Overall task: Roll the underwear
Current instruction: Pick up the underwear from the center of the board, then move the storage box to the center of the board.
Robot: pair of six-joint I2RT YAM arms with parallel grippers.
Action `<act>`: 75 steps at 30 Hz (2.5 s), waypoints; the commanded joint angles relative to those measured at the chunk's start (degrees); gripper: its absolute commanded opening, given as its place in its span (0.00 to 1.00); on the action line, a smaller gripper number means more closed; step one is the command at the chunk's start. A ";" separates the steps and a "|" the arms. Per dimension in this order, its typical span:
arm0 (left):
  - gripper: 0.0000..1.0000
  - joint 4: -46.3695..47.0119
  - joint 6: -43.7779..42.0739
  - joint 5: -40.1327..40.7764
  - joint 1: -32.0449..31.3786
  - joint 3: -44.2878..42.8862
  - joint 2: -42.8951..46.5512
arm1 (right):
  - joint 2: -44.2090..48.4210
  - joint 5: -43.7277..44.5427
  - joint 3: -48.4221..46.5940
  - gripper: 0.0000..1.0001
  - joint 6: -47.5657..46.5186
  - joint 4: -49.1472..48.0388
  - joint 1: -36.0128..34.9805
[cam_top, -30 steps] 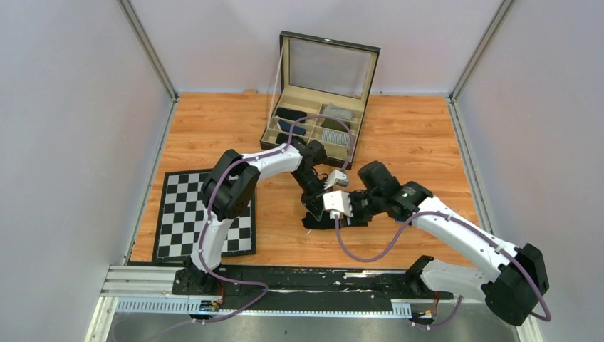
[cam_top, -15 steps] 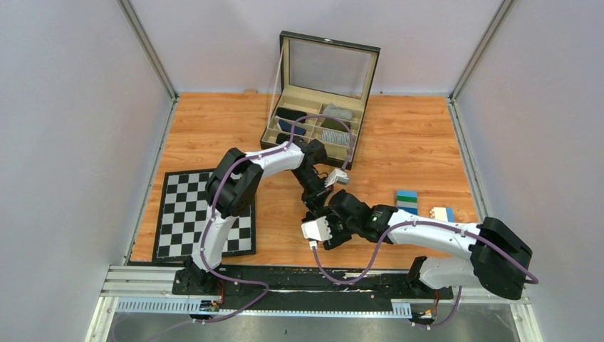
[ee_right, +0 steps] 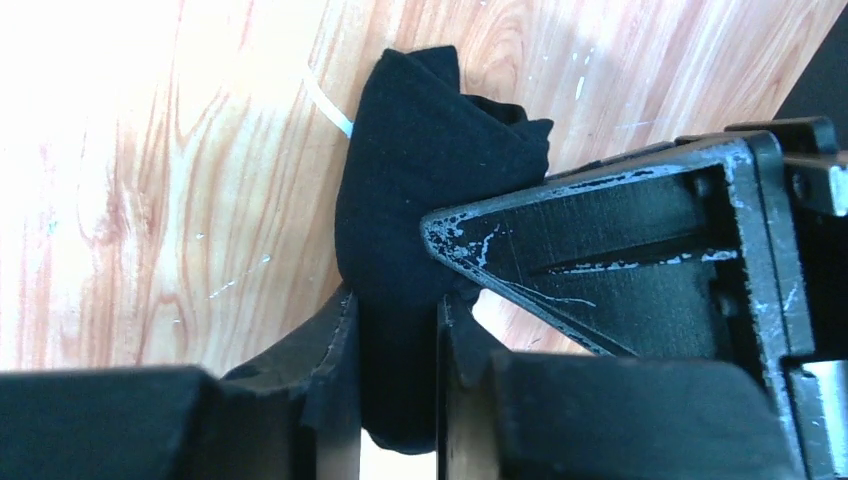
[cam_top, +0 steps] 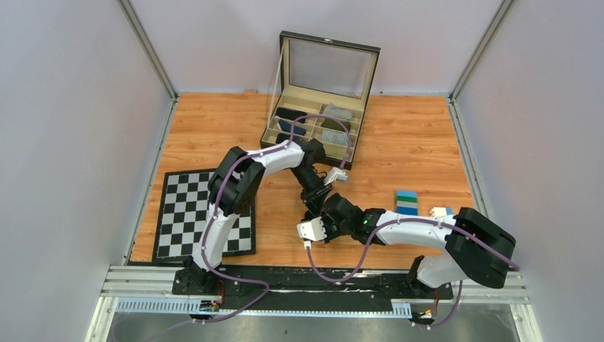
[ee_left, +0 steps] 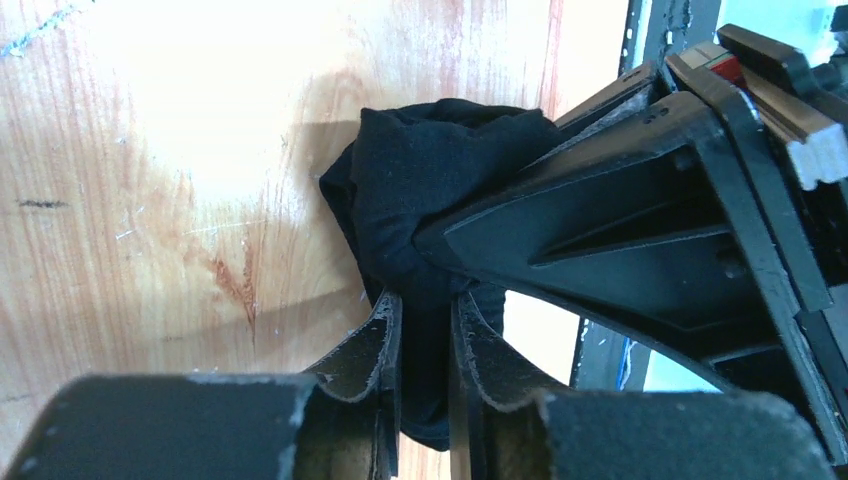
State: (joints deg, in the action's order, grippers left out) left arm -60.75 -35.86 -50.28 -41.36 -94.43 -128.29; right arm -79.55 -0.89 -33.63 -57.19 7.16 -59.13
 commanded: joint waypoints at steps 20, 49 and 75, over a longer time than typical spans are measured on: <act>1.00 1.47 8.73 33.98 16.43 21.07 65.34 | -1.09 -15.49 -26.64 0.00 -0.06 33.66 7.73; 1.00 -5.39 18.09 37.31 29.09 26.36 89.15 | -46.83 -1.84 -87.57 0.00 -0.83 15.90 37.17; 1.00 -3.15 19.46 33.94 30.11 28.07 88.46 | -73.92 -8.84 -110.78 0.00 -5.80 23.74 31.41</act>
State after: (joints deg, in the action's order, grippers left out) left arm -65.78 -17.58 -14.98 -11.86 -66.63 -40.56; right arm -153.71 -1.41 -141.10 -65.87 20.84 -29.10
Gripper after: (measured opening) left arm 0.998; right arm 0.266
